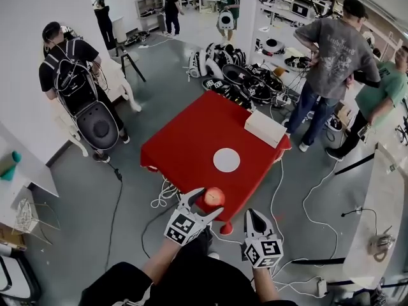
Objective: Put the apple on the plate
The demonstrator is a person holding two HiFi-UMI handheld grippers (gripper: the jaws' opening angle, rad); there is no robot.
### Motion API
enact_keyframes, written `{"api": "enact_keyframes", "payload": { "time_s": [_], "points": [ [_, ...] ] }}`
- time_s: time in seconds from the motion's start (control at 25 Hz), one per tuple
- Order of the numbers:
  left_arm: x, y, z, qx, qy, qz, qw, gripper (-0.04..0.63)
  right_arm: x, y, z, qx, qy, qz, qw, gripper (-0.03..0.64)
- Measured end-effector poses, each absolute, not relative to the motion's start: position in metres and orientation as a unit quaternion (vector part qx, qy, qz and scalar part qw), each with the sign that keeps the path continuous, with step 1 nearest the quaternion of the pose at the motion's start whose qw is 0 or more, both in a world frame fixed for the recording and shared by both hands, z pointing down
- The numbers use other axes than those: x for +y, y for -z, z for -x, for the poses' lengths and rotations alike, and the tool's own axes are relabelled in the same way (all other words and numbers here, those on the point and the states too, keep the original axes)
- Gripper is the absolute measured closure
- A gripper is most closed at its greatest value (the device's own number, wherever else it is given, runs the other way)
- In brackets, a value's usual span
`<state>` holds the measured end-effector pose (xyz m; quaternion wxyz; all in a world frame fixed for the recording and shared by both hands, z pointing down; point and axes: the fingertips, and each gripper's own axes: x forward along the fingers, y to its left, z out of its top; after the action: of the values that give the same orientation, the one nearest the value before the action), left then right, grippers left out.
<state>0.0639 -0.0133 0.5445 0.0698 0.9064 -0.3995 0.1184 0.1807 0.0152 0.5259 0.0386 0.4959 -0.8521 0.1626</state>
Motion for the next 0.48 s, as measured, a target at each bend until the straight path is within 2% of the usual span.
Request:
{"api": "enact_keyframes", "payload": {
  "time_s": [0.48],
  "points": [
    [-0.099, -0.555, -0.054, -0.392, -0.115, -0.909, 0.080, 0.249, -0.068, -0.531, -0.171, -0.847, -0.166, -0.502, 0.052, 0.606]
  ]
}}
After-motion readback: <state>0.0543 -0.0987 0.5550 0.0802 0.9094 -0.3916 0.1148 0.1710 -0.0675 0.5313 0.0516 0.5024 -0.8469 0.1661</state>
